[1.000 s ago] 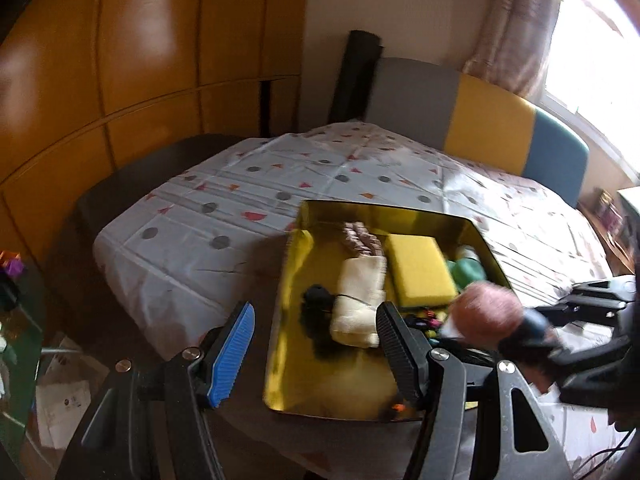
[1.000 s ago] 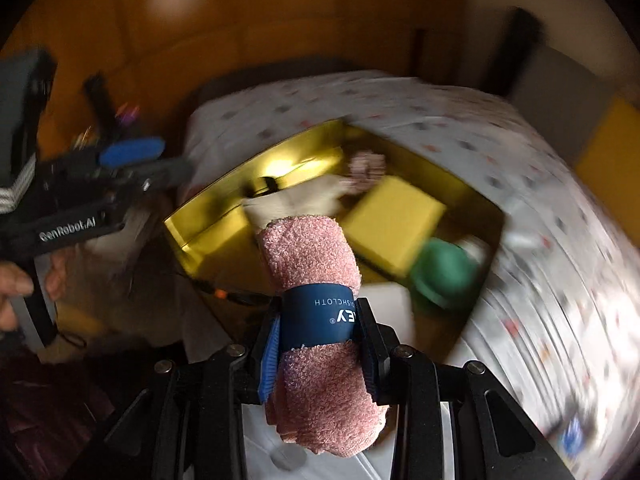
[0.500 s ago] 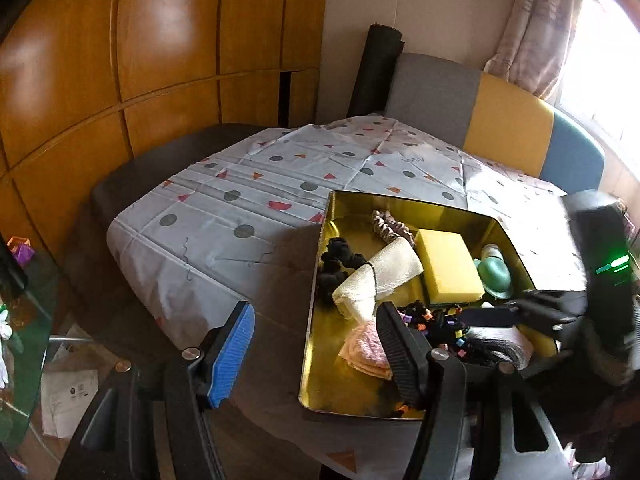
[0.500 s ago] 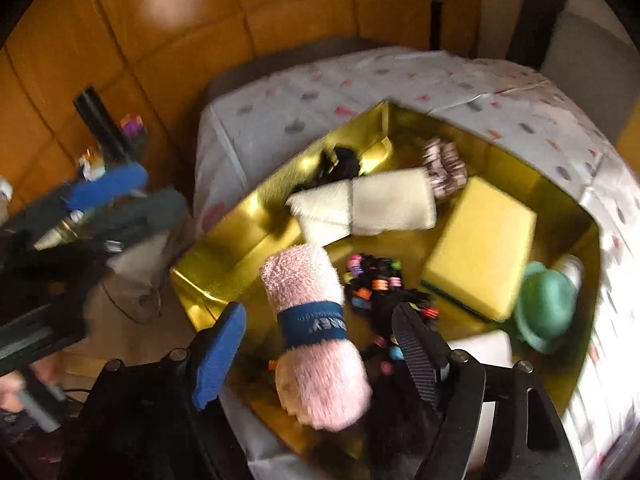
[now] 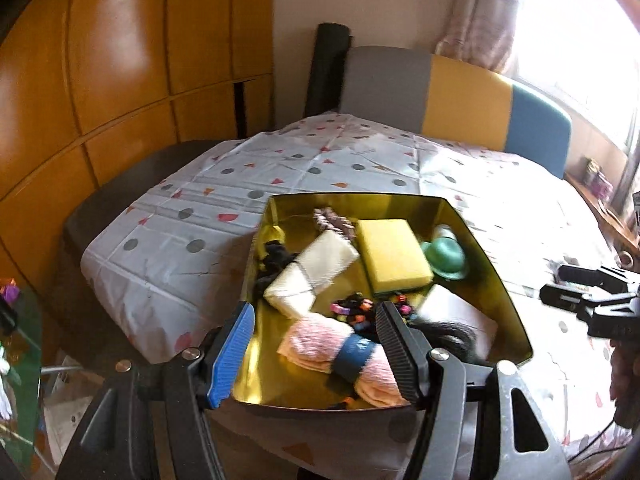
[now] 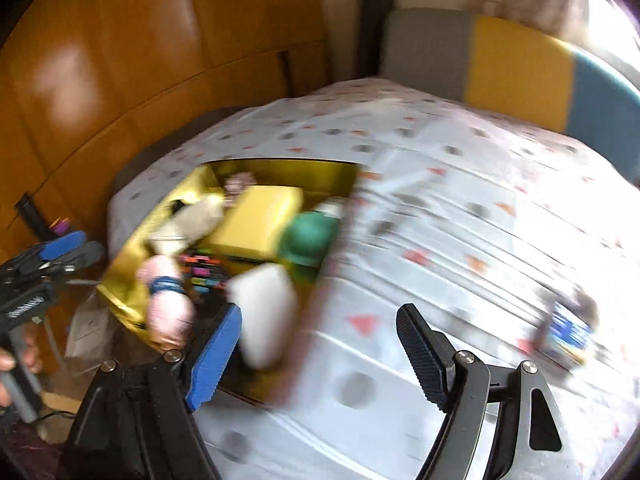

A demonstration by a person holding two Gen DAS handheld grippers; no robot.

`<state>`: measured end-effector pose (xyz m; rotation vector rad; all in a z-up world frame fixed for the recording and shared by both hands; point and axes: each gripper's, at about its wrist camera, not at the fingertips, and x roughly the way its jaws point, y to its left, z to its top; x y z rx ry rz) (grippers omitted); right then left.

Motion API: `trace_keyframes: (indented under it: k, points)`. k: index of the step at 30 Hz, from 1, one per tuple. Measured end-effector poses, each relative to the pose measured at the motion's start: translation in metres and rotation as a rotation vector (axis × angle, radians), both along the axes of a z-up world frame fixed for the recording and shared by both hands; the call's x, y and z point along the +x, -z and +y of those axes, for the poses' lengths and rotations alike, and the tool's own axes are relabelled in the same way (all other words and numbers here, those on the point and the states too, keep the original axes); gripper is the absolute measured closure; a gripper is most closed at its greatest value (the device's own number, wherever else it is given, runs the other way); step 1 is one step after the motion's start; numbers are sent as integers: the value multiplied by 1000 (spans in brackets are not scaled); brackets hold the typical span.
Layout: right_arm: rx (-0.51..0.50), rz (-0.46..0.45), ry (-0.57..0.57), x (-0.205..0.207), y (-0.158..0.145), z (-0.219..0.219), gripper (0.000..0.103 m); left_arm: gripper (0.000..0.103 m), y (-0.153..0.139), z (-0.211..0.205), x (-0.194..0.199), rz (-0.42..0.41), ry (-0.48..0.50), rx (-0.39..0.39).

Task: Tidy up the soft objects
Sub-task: 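Move the left gripper to the blue Tempo tissue pack and grasp it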

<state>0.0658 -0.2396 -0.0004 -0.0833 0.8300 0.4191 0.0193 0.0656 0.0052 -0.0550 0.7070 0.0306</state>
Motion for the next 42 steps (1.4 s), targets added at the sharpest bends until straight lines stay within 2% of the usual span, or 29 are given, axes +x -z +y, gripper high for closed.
trace_keyframes:
  k: [11,15,19,24,31,35,38,42]
  points:
    - [-67,-38,331,4,8,-131,22,39,-10,-60,1,-14,145,59]
    - [-56,-37,457,6,21,-174,22,39,-11,-81,3,-12,195,81]
    - [7,-3,621,4,34,-217,22,39,-10,-102,6,-10,244,108]
    - [85,-2,720,-1,30,-243,21,39,-12,-133,12,-9,308,132]
    - [131,-17,798,-9,24,-257,18,39,-16,-179,26,-9,415,135]
    - [161,-13,868,-14,23,-271,18,39,-9,-208,44,54,462,97]
    - [221,3,916,-19,26,-284,18,39,-1,-235,59,107,510,84]
    - [254,11,975,-25,26,-296,18,43,8,-266,75,154,562,59]
